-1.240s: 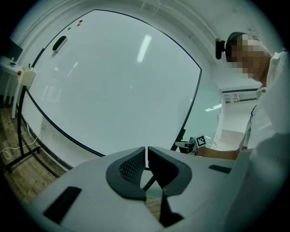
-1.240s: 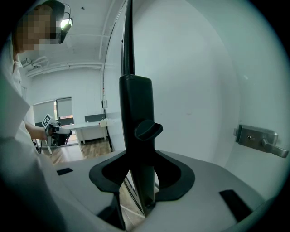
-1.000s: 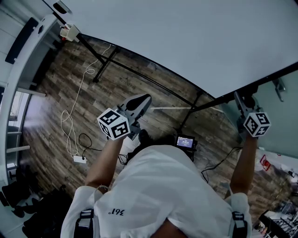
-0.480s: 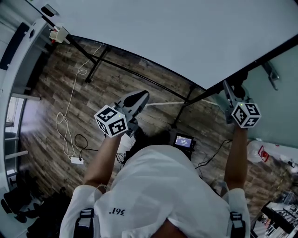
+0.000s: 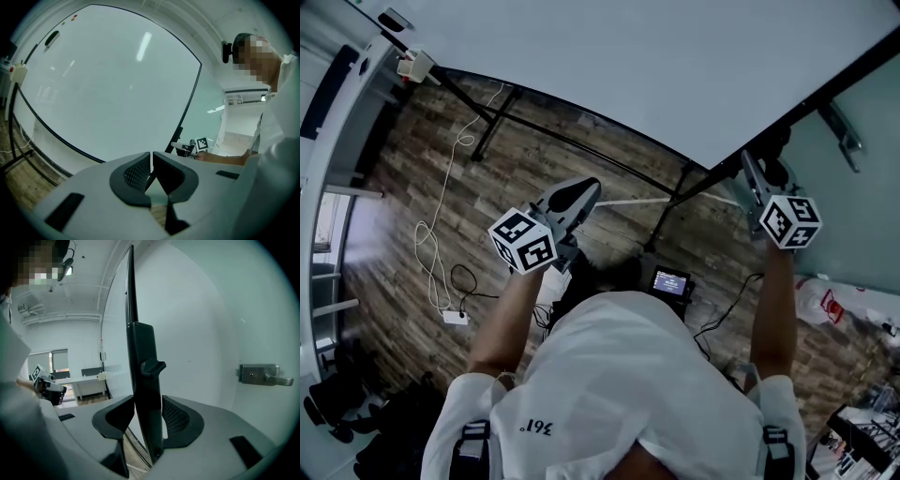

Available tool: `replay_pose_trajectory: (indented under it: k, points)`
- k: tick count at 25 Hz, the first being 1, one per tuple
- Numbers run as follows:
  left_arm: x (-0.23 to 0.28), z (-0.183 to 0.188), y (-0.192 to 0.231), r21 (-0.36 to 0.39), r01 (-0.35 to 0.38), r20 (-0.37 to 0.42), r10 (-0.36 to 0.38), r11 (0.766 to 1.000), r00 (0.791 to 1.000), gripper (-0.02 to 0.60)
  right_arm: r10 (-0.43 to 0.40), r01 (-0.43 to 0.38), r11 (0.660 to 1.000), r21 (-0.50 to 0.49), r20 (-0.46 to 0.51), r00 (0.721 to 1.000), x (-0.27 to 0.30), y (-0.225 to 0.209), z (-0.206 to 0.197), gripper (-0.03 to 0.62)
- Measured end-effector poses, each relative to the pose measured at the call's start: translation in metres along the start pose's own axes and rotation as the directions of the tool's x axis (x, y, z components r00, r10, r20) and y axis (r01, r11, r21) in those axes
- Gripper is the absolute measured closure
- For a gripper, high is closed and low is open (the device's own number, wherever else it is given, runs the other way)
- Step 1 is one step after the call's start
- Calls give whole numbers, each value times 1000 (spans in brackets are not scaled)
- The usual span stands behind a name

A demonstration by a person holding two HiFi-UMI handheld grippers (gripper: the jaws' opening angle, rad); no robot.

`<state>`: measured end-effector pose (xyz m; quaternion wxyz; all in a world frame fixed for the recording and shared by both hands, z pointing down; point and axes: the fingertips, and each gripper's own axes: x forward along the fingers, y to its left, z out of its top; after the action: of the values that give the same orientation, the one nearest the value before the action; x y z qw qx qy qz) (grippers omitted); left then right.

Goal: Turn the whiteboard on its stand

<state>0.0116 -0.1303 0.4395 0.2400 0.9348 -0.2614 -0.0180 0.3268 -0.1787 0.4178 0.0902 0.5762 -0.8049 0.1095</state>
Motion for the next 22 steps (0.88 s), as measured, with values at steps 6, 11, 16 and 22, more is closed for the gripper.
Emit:
replay_pose_trajectory:
  k: [6,11,16,22]
  points:
    - [-1,3,-4,11,-10,8,10,1000,1000,574,6,-6,1000,2,6,1000,-4,2,0,407]
    - [-5,7,-4,30,6,6,-6,1000,1000,574,-13,13,1000,3,13,1000,-7,8,-1,407]
    - [-13,12,0,35,44,1,-44,998,999,574,-67,67,998,10,10,998,-20,17,-4,407]
    - [-32,20,8,38,109,-23,-108,993,994,574,-163,162,986,25,7,987,-38,36,-5,407]
